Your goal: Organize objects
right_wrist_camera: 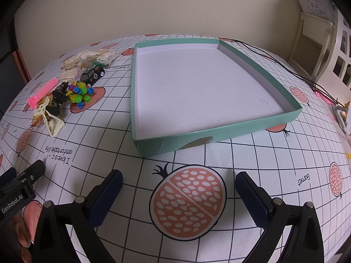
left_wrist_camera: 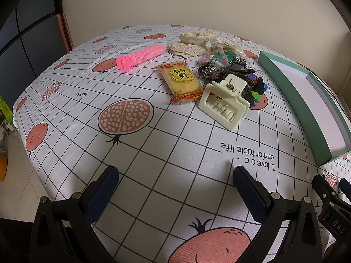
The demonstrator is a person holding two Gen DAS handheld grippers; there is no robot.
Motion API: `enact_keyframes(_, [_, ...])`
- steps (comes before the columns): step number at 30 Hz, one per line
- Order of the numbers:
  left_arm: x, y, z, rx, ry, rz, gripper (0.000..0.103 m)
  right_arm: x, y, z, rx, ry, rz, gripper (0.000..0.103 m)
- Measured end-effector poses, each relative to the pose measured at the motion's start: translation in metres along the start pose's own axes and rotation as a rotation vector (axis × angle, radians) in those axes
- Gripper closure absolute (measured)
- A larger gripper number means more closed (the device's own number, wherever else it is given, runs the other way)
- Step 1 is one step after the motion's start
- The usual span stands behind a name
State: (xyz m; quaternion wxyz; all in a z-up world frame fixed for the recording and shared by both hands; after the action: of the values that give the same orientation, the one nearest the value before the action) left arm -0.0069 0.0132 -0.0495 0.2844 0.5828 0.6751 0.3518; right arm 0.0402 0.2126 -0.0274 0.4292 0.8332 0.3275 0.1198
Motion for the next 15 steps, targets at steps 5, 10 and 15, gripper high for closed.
enact_keyframes(5, [0.0005,-0.0004,0.0006,0.0,0.002,-0.002,0.0,-0.0001,-0.0001,0.0001,-0.001,0.0,0.0,0.0])
enact_keyframes(10, [0.0006,-0.0002,0.0002,-0.002,0.005,-0.005,0.0,-0.0003,-0.0002,0.0001,-0.003,0.0,0.0,0.0])
enact_keyframes(15, [0.001,-0.0007,0.0,-0.011,0.009,-0.003,0.0,-0.0003,-0.0002,0.0,-0.033,0.009,-0.011,0.0])
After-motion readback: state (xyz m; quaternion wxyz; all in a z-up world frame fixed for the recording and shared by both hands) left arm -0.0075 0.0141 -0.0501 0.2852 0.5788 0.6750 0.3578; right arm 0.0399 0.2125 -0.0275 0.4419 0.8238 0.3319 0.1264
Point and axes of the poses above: each gripper's, at about its wrist camera, not at the fingertips, and y roughly against the way its jaws point, x to its right, z to its underside, the point moved 5 cm from there along -y, roughly the way its jaws point, and after that the axes turned 2 degrees about z, right-handed, at the moved point
